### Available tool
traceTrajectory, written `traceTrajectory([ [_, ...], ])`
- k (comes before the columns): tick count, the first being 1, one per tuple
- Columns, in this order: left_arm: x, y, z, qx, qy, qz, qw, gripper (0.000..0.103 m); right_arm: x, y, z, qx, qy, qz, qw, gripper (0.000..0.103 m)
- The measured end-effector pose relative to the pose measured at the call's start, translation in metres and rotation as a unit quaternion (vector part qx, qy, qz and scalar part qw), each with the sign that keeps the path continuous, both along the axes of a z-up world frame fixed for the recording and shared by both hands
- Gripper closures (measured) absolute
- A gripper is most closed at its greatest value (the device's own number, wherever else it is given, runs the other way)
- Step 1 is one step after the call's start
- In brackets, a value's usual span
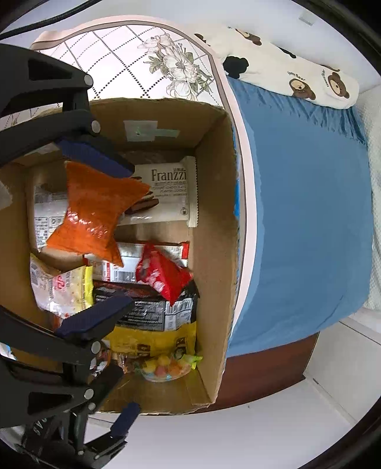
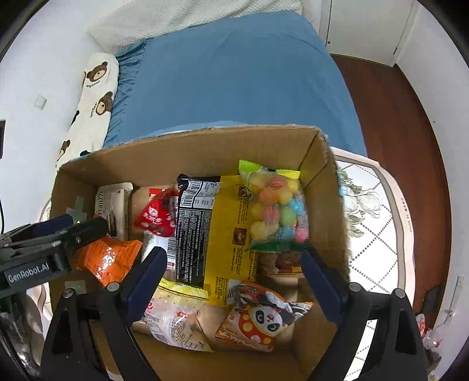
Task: Organize snacks
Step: 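Carry the red pack and candy bag into the box and open both tools, then lift both tools out of the box back toward the snack pile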
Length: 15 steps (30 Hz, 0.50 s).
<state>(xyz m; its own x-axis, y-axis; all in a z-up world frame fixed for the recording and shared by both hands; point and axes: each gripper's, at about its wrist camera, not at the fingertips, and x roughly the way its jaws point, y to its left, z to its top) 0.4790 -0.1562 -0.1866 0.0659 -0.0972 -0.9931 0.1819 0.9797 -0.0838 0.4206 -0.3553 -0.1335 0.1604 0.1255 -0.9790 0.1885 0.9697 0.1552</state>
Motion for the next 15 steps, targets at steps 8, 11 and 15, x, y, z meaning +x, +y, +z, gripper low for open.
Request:
traceTrajectory([
  [8,-0.047,0.0,0.037,-0.008,-0.074,-0.005,0.9972,0.021,-0.036,-0.007,0.033,-0.02,-0.033,0.007,0.999,0.008],
  [11,-0.068,0.001,0.048,-0.007,-0.1,-0.01,0.9949,0.021,-0.054,-0.003,0.043,-0.03,-0.047,0.013,0.998,0.008],
  [15,-0.095,0.003,0.065,-0.004,-0.142,-0.008,0.9899,0.021,-0.076,0.004,0.056,-0.04,-0.066,0.019,0.997,0.008],
])
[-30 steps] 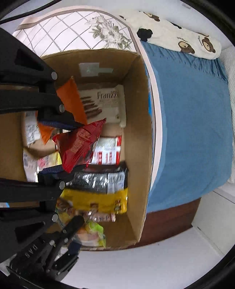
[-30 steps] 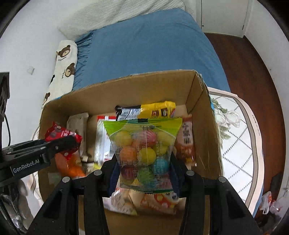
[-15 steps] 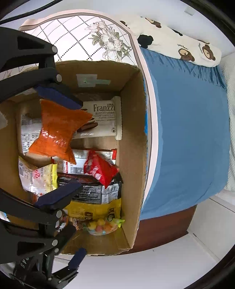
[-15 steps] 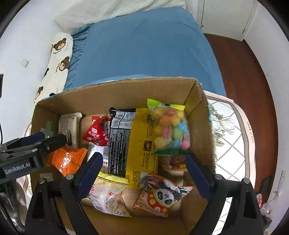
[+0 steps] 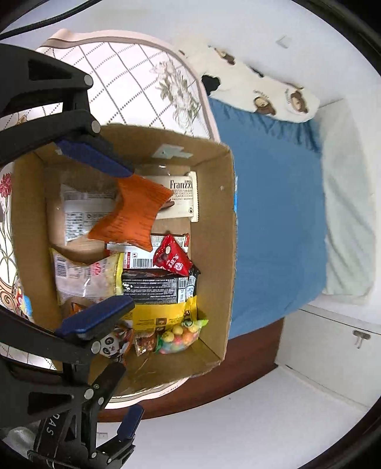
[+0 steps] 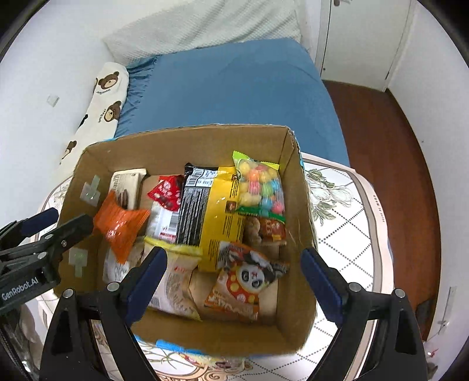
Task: Organize snacks
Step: 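Lift both tools out of the box back toward the snack pile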
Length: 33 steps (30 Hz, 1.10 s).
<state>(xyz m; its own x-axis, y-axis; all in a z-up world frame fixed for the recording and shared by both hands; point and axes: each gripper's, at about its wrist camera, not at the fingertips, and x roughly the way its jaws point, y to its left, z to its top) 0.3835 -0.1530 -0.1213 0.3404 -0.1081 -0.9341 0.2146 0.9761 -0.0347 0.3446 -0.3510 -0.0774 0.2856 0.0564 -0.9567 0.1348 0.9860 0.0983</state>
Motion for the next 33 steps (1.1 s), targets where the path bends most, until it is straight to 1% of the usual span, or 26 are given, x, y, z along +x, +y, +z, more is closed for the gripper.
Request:
traceTrajectory([
  [3,-0.02,0.004,0.014,-0.001,-0.025,0.002,0.9997,0.021,-0.02,0.005,0.014,-0.003,-0.021,0.001,1.0,0.008],
  [8,-0.047,0.012,0.033,-0.013,-0.05,0.007,0.9986,0.021,-0.045,0.014,0.036,-0.007,-0.05,0.004,0.999,0.008],
  [13,-0.077,0.018,0.055,-0.015,-0.087,0.009,0.9961,0.021,-0.072,0.022,0.06,-0.015,-0.08,0.008,0.997,0.008],
  [20,-0.113,0.022,0.077,-0.018,-0.117,0.006,0.993,0.021,-0.108,0.029,0.086,-0.02,-0.114,0.012,0.993,0.008],
  [24,-0.126,0.026,0.078,-0.023,-0.117,0.012,0.9928,0.021,-0.123,0.031,0.093,-0.008,-0.121,0.011,0.993,0.008],
  [27,-0.136,0.028,0.07,-0.018,-0.109,0.018,0.9937,0.021,-0.133,0.03,0.089,0.006,-0.114,0.008,0.993,0.008],
  [29,-0.143,0.029,0.057,-0.013,-0.096,0.023,0.995,0.021,-0.141,0.031,0.075,0.022,-0.102,0.012,0.994,0.008],
  [32,-0.154,0.033,0.023,0.008,-0.067,0.033,0.9972,0.021,-0.151,0.03,0.034,0.042,-0.062,0.013,0.997,0.011],
  [33,-0.159,0.032,0.007,0.017,-0.051,0.032,0.9981,0.021,-0.154,0.028,0.02,0.048,-0.047,0.01,0.998,0.016],
])
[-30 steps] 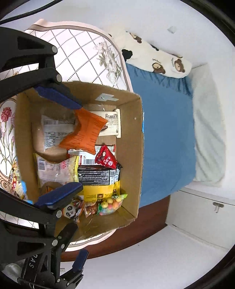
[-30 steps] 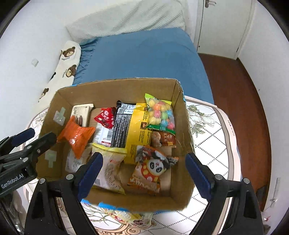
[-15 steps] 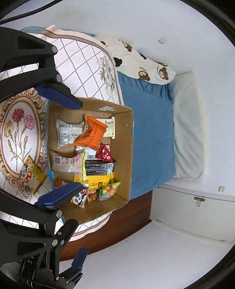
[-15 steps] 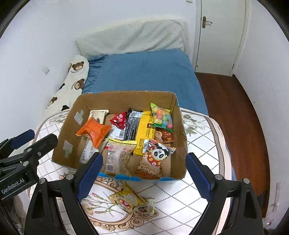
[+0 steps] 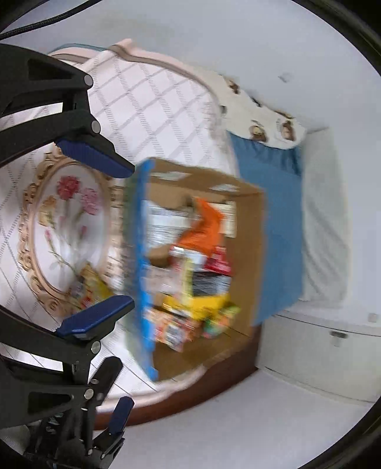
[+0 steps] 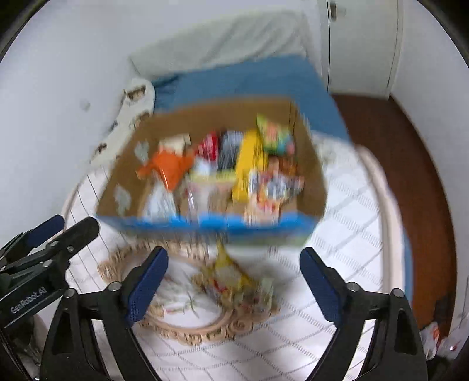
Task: Organize snacks
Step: 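Lift both tools out of the box back toward the snack pile, then grasp the yellow GUOBA chip bag with the left tool while the right tool grasps the green-white pack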
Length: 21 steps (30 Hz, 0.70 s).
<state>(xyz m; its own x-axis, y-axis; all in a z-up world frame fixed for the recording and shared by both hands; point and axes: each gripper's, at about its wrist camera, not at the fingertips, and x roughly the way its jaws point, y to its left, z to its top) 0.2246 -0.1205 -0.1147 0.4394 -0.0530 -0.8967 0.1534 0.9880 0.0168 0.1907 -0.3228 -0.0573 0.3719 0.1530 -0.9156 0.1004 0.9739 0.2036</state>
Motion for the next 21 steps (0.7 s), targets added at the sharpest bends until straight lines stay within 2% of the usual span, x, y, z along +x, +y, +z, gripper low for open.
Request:
traceTrajectory([
  [2,-0.005,-0.002,-0.026,0.01,0.027,-0.008,0.9995,0.021,-0.007,-0.008,-0.038,0.023,0.038,-0.016,0.999,0.026],
  [3,-0.008,-0.007,-0.041,0.017,0.046,-0.021,0.9986,0.021,-0.011,-0.013,-0.054,0.037,0.053,-0.026,0.998,0.036],
  [4,-0.01,-0.015,-0.057,0.023,0.064,-0.04,0.9969,0.021,-0.016,-0.018,-0.07,0.051,0.067,-0.039,0.996,0.04],
  [6,-0.013,-0.033,-0.08,0.044,0.081,-0.078,0.9927,0.021,-0.029,-0.033,-0.101,0.071,0.093,-0.073,0.99,0.04],
  [9,-0.016,-0.057,-0.105,0.065,0.1,-0.126,0.9848,0.021,-0.047,-0.052,-0.127,0.08,0.117,-0.105,0.984,0.04],
  [12,-0.013,-0.086,-0.128,0.086,0.117,-0.177,0.9734,0.021,-0.063,-0.067,-0.141,0.072,0.129,-0.124,0.981,0.04],
  [15,-0.007,-0.107,-0.145,0.106,0.132,-0.207,0.9635,0.021,-0.076,-0.08,-0.147,0.064,0.134,-0.138,0.979,0.04],
  [18,-0.002,-0.123,-0.158,0.101,0.142,-0.228,0.9578,0.022,-0.085,-0.088,-0.15,0.06,0.137,-0.147,0.978,0.04],
  [19,-0.002,-0.125,-0.161,0.098,0.144,-0.23,0.9575,0.033,-0.088,-0.089,-0.152,0.061,0.138,-0.149,0.977,0.04],
  [20,-0.004,-0.126,-0.163,0.096,0.149,-0.229,0.9571,0.054,-0.09,-0.09,-0.153,0.062,0.139,-0.15,0.977,0.04],
  [21,-0.007,-0.125,-0.165,0.096,0.154,-0.226,0.9572,0.056,-0.091,-0.09,-0.153,0.062,0.14,-0.15,0.977,0.04],
])
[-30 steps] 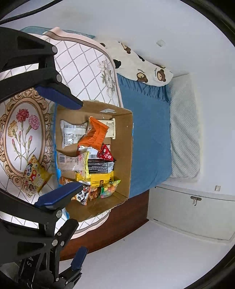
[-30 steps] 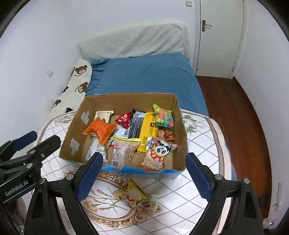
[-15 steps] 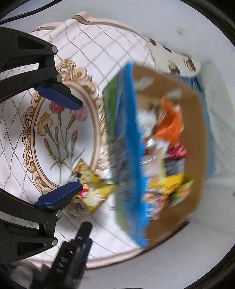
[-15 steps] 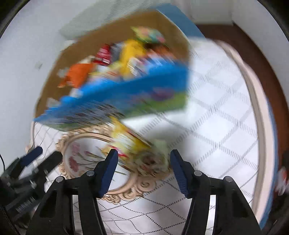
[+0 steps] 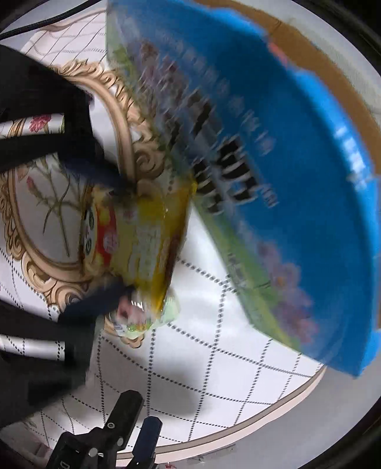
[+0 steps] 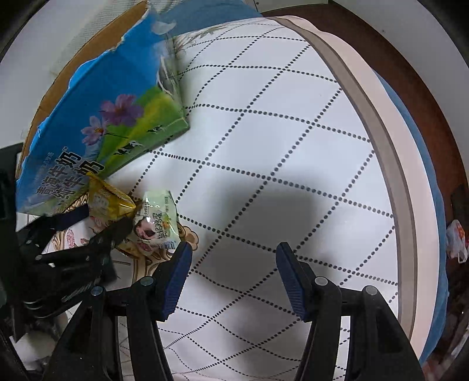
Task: Organize snacks
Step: 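Grasp the yellow GUOBA chip bag with the left tool while the right tool grasps the green-white pack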
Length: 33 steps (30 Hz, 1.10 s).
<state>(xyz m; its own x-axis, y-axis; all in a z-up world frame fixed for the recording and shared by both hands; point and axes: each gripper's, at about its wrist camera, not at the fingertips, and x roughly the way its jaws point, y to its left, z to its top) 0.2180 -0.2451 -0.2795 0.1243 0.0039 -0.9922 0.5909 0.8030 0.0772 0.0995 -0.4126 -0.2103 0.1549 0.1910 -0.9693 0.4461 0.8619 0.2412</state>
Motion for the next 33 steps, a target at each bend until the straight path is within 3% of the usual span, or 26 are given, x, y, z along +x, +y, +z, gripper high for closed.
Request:
traceTrajectory([
  [4,-0.009,0.03,0.002,-0.019,0.016,0.059,0.9979,0.061,0.004,0.007,-0.001,0.007,-0.002,0.004,1.0,0.04],
  [7,-0.016,0.072,0.003,-0.035,0.038,0.136,0.9893,0.061,0.011,0.019,-0.006,0.026,-0.007,0.013,1.0,0.04],
  [11,-0.021,0.125,-0.008,-0.059,0.078,0.23,0.9682,0.06,0.036,0.044,-0.015,0.038,-0.013,0.042,0.998,0.04],
  [15,-0.015,0.147,-0.018,-0.086,0.094,0.273,0.9536,0.054,0.07,0.074,-0.037,0.022,0.007,0.083,0.996,0.04],
  [21,-0.007,0.14,-0.035,-0.072,0.092,0.268,0.9562,0.05,0.086,0.106,-0.054,-0.033,0.024,0.137,0.99,0.044],
  [25,-0.014,0.116,-0.029,-0.063,0.074,0.254,0.9624,0.051,0.069,0.12,-0.052,-0.032,0.034,0.165,0.985,0.046],
  [33,-0.084,0.109,-0.031,-0.044,0.091,0.225,0.9692,0.052,0.005,0.146,-0.058,-0.005,0.076,0.2,0.977,0.047],
])
